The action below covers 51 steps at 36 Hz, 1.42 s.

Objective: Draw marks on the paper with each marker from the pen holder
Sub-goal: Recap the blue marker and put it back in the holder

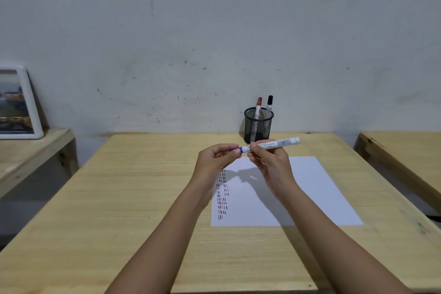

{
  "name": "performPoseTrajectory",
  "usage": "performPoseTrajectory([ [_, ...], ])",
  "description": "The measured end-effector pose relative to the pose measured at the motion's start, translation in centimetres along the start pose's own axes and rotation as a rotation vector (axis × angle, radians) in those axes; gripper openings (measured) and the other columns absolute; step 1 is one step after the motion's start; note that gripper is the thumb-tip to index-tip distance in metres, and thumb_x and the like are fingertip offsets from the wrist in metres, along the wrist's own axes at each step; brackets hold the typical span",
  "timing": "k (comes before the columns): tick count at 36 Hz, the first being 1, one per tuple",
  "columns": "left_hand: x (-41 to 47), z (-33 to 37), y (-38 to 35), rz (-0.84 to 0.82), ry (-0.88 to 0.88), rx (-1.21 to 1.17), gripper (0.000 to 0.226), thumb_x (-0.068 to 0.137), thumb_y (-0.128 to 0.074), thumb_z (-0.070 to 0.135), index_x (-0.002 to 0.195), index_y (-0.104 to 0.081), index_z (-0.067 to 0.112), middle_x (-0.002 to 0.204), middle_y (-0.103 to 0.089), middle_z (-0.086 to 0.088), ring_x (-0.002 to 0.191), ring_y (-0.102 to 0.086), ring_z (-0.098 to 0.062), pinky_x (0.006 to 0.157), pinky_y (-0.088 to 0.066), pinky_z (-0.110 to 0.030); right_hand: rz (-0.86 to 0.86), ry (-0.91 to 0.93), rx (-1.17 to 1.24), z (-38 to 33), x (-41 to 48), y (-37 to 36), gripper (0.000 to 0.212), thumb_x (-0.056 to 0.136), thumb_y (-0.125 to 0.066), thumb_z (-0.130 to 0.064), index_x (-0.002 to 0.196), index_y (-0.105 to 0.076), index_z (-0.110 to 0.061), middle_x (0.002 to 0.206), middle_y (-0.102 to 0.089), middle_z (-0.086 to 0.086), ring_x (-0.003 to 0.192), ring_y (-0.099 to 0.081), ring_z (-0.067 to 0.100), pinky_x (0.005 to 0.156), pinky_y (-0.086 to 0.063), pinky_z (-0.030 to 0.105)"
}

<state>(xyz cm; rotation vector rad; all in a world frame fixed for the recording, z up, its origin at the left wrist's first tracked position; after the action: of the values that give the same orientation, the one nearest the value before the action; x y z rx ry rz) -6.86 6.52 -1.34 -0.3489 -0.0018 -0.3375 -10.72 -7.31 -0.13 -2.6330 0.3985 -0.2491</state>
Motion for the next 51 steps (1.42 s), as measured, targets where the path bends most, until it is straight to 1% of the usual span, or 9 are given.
performPoseTrajectory([
  [14, 0.7, 1.1, 0.3, -0.019, -0.062, 0.131, 0.014, 0.076, -0.074, 0.009, 0.089, -0.074, 0.009, 0.082, -0.074, -0.005, 0.079, -0.069, -0.011, 0.08, -0.053, -0.017, -0.064, -0.041, 0.036, 0.2, 0.2, -0.4, 0.006, 0.086, -0.061, -0.004, 0.081, -0.06, -0.008, 0.068, -0.066, 0.0, 0.064, -0.064, 0.008, 0.065, -0.055, 0.016],
  [21, 1.7, 2.5, 1.7, -0.045, -0.06, 0.232, 0.013, 0.077, -0.072, 0.007, 0.088, -0.074, 0.013, 0.081, -0.074, -0.002, 0.08, -0.07, -0.011, 0.087, -0.053, -0.022, -0.01, -0.057, 0.079, -1.4, 0.9, 1.9, 0.007, 0.085, -0.06, -0.002, 0.083, -0.064, -0.007, 0.069, -0.067, 0.0, 0.062, -0.063, 0.005, 0.07, -0.056, 0.016],
  [26, 2.3, 3.4, 2.1, -0.07, -0.064, 0.264, 0.015, 0.077, -0.072, 0.004, 0.09, -0.073, 0.011, 0.084, -0.074, -0.006, 0.08, -0.069, -0.015, 0.086, -0.055, -0.022, -0.167, -0.038, -0.276, -2.8, 1.0, 2.5, 0.011, 0.078, -0.065, 0.005, 0.082, -0.069, -0.005, 0.075, -0.067, 0.007, 0.064, -0.061, 0.011, 0.062, -0.05, 0.013],
  [31, 3.5, 4.8, 0.7, -0.085, -0.112, 0.331, 0.019, 0.077, -0.072, 0.001, 0.095, -0.071, 0.008, 0.087, -0.068, -0.013, 0.079, -0.067, -0.017, 0.086, -0.055, -0.022, -0.26, -0.002, -0.77, -3.0, 1.7, 1.9, 0.017, 0.076, -0.07, 0.0, 0.087, -0.07, -0.012, 0.071, -0.066, -0.003, 0.06, -0.057, 0.012, 0.053, -0.043, 0.02],
  [36, 5.2, 5.8, -1.8, -0.106, -0.184, 0.444, 0.026, 0.077, -0.071, 0.001, 0.103, -0.069, 0.002, 0.085, -0.067, -0.013, 0.079, -0.063, -0.014, 0.083, -0.052, -0.021, -0.292, 0.05, -0.946, -2.9, 2.5, 1.0, 0.019, 0.078, -0.068, -0.006, 0.093, -0.067, -0.017, 0.084, -0.062, -0.001, 0.066, -0.061, 0.013, 0.054, -0.045, 0.011],
  [39, 6.5, 6.3, -3.3, -0.116, -0.236, 0.522, 0.024, 0.079, -0.071, 0.004, 0.102, -0.07, 0.005, 0.083, -0.066, -0.011, 0.076, -0.062, -0.012, 0.076, -0.049, -0.017, -0.303, 0.08, -0.982, -2.9, 3.3, 0.9, 0.017, 0.079, -0.067, -0.008, 0.087, -0.063, -0.022, 0.083, -0.061, -0.003, 0.067, -0.062, 0.013, 0.064, -0.046, 0.019],
  [43, 8.9, 6.5, -4.8, -0.108, -0.291, 0.581, 0.022, 0.083, -0.069, 0.018, 0.105, -0.069, 0.014, 0.089, -0.069, -0.006, 0.086, -0.064, -0.016, 0.085, -0.05, -0.024, -0.257, 0.131, -0.943, -3.6, 5.4, 1.1, 0.014, 0.079, -0.064, -0.005, 0.084, -0.059, -0.017, 0.081, -0.06, 0.001, 0.071, -0.06, 0.019, 0.066, -0.047, 0.022],
  [47, 11.2, 5.7, -5.0, -0.058, -0.312, 0.706, 0.036, 0.085, -0.066, 0.028, 0.116, -0.062, 0.011, 0.102, -0.066, 0.002, 0.096, -0.061, -0.01, 0.082, -0.045, -0.008, -0.113, 0.265, -0.906, -5.9, 8.3, 1.6, 0.015, 0.079, -0.064, -0.005, 0.081, -0.056, -0.017, 0.079, -0.059, 0.001, 0.067, -0.057, 0.017, 0.064, -0.049, 0.021],
  [51, 13.8, 2.2, -4.3, -0.057, -0.243, 0.899, 0.06, 0.081, -0.069, 0.035, 0.13, -0.049, 0.007, 0.121, -0.051, -0.002, 0.117, -0.051, -0.019, 0.1, -0.042, -0.03, 0.06, 0.418, -0.857, -8.5, 11.4, 2.3, 0.019, 0.077, -0.067, -0.009, 0.085, -0.05, -0.012, 0.078, -0.061, -0.002, 0.068, -0.06, 0.013, 0.059, -0.046, 0.012],
])
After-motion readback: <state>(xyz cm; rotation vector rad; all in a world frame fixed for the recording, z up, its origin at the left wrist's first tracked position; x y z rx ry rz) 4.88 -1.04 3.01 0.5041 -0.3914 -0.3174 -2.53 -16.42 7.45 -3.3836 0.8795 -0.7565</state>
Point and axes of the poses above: each hand's wrist, its own x-axis towards the middle knuckle, its own y-axis out of the back of the hand, z = x × y, the point moved 7 cm from there along x, towards the middle knuckle
